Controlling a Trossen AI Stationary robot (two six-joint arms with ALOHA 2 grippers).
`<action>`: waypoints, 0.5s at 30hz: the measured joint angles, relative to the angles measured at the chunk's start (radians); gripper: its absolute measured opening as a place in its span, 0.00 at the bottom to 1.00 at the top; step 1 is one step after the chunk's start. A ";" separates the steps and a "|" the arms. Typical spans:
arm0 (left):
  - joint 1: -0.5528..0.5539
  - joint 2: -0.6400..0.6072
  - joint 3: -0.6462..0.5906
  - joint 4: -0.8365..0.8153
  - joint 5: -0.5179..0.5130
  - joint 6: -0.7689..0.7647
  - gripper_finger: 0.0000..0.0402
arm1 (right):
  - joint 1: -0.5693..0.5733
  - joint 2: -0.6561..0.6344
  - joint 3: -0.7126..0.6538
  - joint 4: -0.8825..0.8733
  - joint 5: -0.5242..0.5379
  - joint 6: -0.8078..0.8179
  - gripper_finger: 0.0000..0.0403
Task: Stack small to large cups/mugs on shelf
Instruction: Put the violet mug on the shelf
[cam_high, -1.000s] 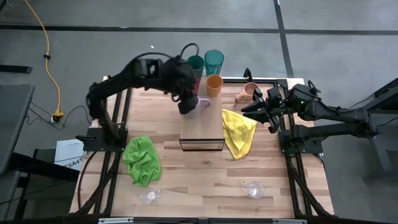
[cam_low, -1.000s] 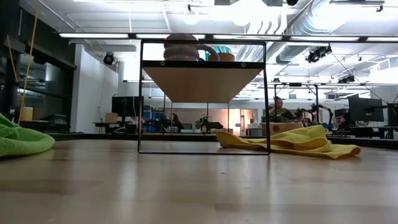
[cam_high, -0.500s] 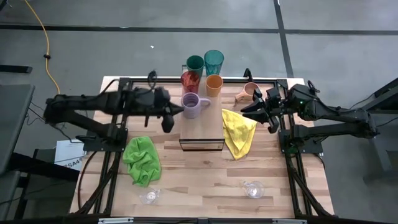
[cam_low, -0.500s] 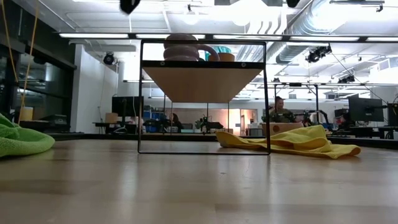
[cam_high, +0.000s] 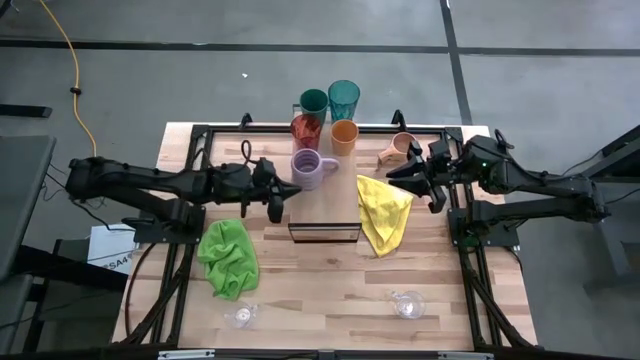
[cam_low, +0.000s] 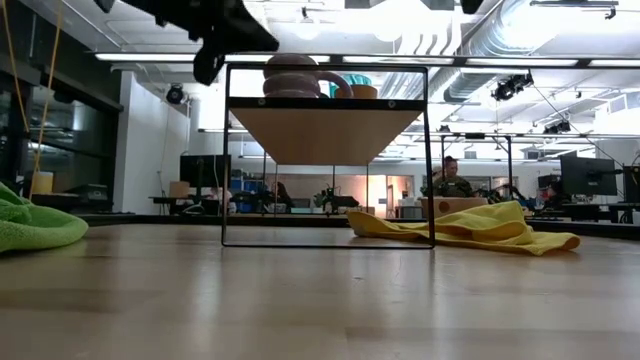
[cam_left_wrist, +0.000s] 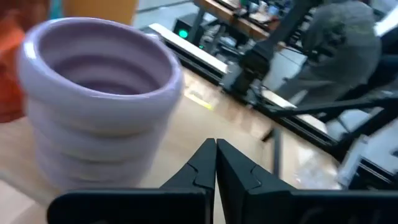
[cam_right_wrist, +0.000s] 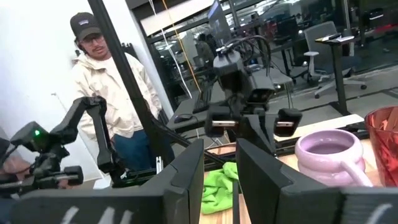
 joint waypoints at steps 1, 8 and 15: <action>0.001 0.012 0.000 0.011 -0.008 0.000 0.00 | 0.000 0.000 0.000 0.000 0.013 0.000 0.21; 0.054 0.091 -0.002 0.026 0.031 -0.009 0.00 | 0.000 0.000 0.000 0.000 0.059 0.004 0.21; 0.087 0.100 -0.002 0.036 0.037 -0.005 0.00 | 0.001 0.000 0.000 0.000 0.059 0.007 0.21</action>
